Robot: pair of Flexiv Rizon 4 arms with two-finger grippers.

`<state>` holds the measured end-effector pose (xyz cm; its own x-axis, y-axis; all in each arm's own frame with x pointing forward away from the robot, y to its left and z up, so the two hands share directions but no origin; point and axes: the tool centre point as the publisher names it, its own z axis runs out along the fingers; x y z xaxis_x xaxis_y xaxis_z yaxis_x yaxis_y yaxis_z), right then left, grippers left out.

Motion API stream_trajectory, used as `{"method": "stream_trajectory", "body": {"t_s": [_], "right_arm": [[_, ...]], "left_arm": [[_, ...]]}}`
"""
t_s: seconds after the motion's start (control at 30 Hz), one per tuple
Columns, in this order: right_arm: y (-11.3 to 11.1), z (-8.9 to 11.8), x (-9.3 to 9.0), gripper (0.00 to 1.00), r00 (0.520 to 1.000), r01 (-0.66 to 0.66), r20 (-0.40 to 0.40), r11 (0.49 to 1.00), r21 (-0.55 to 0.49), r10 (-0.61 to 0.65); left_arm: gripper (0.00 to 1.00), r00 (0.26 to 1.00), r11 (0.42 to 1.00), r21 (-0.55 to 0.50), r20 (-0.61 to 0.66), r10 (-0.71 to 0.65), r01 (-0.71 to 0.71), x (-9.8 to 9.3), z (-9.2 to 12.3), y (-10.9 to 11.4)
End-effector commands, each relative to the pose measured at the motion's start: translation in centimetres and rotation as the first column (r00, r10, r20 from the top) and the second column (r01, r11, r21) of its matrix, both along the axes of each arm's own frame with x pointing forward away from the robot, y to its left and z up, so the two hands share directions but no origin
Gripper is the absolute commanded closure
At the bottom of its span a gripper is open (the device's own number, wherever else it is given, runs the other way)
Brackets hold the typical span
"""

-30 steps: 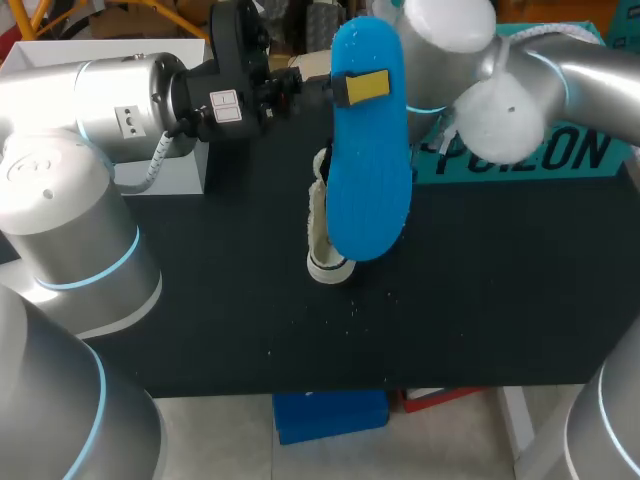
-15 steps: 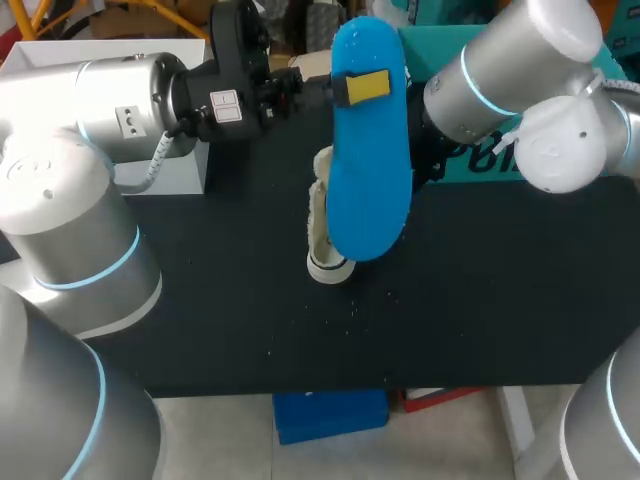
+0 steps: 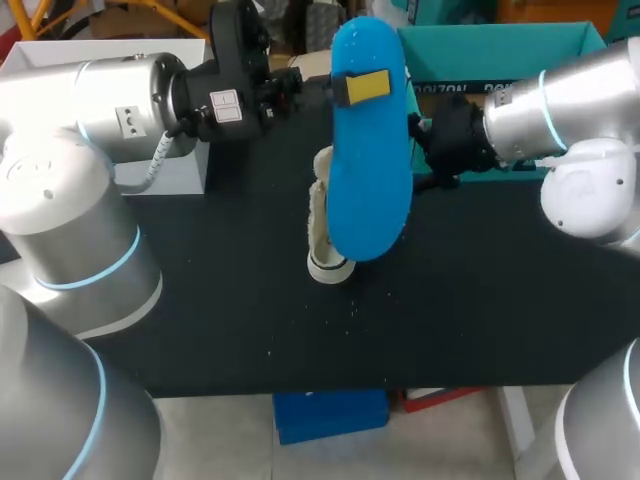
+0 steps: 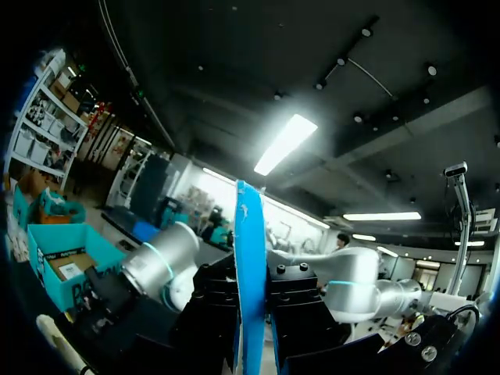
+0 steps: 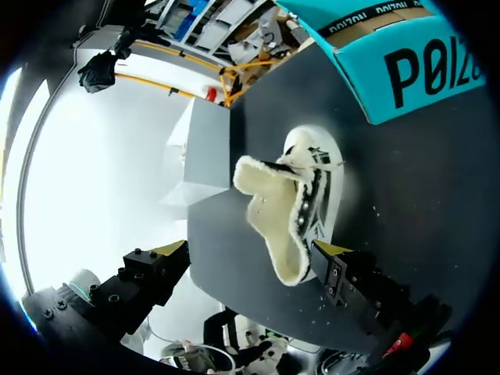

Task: Take the shoe out of the shoebox, open the shoe tongue, remove and reinsert the insole, then place the shoe into the shoebox

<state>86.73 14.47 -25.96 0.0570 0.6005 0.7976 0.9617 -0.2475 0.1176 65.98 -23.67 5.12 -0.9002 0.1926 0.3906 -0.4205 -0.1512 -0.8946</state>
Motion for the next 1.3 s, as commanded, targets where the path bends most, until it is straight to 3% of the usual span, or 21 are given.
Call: {"method": "stream_trajectory", "body": {"t_s": [0.03,0.57,0.63,0.7,0.77,0.9,1.0,1.3], "right_arm": [[-0.4,0.3,-0.8,0.00,0.997,-0.022,0.072,0.972,0.236,0.005],[-0.4,1.6,-1.1,0.00,0.997,-0.004,0.073,0.940,0.340,-0.022],[-0.4,1.6,-1.1,0.00,0.997,-0.004,0.073,0.940,0.340,-0.022],[-0.4,1.6,-1.1,0.00,0.997,-0.004,0.073,0.940,0.340,-0.022],[-0.4,1.6,-1.1,0.00,0.997,-0.004,0.073,0.940,0.340,-0.022],[-0.4,1.6,-1.1,0.00,0.997,-0.004,0.073,0.940,0.340,-0.022],[-0.4,1.6,-1.1,0.00,0.997,-0.004,0.073,0.940,0.340,-0.022],[-0.4,1.6,-1.1,0.00,0.997,-0.004,0.073,0.940,0.340,-0.022]], "left_arm": [[1.00,1.000,1.000,0.001,0.000,0.004,-0.004,-0.1,0.0,-0.2],[1.00,1.000,1.000,0.001,0.000,0.004,-0.004,-0.1,0.0,-0.2],[1.00,0.992,0.995,0.086,0.122,0.036,-0.047,0.0,0.0,-0.3],[1.00,0.932,0.965,0.194,0.349,0.100,-0.176,-0.3,-0.3,-0.5],[1.00,0.822,0.918,0.276,0.564,0.085,-0.284,-0.9,-1.1,-1.0],[1.00,0.649,0.860,0.287,0.758,0.064,-0.421,-1.4,-4.1,-1.4],[1.00,0.606,0.849,0.289,0.794,0.045,-0.442,-0.8,-6.8,-1.5],[1.00,0.516,0.876,0.280,0.856,-0.042,-0.393,2.0,-11.1,-0.9]]}}
